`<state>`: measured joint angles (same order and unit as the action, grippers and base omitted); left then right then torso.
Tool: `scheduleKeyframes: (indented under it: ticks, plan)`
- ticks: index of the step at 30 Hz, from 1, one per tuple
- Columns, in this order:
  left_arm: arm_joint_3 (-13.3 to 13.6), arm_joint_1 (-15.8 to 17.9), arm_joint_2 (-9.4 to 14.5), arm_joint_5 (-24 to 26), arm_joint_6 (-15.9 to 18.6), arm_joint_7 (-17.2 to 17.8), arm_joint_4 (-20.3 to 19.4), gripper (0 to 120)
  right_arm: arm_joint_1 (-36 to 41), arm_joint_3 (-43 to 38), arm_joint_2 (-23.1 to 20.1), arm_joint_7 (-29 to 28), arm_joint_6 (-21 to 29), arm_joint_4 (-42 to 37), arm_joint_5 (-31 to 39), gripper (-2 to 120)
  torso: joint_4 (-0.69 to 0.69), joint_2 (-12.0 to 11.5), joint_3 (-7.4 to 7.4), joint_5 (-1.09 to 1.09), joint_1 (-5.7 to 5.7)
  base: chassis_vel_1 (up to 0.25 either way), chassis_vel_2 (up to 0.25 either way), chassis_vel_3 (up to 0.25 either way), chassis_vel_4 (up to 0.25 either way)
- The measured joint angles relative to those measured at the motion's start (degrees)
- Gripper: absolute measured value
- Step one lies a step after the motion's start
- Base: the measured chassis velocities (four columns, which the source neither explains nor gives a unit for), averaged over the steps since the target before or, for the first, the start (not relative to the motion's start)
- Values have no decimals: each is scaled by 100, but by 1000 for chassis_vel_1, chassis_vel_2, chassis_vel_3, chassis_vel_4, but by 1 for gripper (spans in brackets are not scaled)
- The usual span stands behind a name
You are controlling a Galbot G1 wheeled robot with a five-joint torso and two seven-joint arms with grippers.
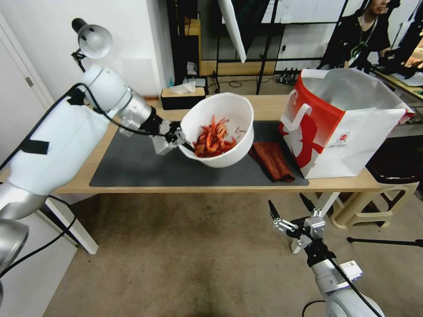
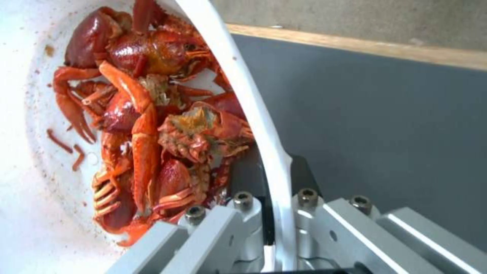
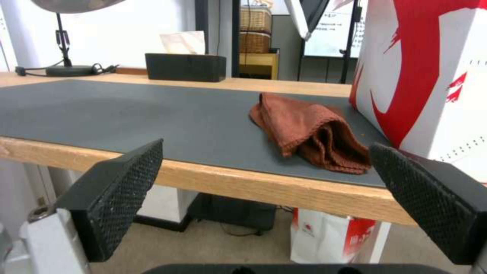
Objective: Sweep shrimp from table into container with towel, then put container into takeout bag.
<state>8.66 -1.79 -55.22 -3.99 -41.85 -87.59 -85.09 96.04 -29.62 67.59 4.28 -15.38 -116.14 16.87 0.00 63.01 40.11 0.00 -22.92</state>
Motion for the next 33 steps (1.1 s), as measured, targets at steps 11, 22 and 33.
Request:
scheduleKeyframes:
  ticks: [11, 22, 33]
  plan:
    - [135, 317, -711, -181, -31, 0, 486, 0, -8, -10, -20, 2, -4, 18, 44, 100, 0, 0, 0, 0, 0, 0, 0, 0, 0]
    - [160, 703, -1207, -254, -59, 0, 934, 0, -26, 23, 0, 4, -6, 16, 46, 100, 0, 1, 0, 0, 0, 0, 0, 0, 0]
    - [230, 995, -1453, -292, -14, 0, 1175, 0, -19, 39, 31, 37, -14, 17, 12, 100, 0, 1, 0, 0, 0, 0, 0, 0, 0]
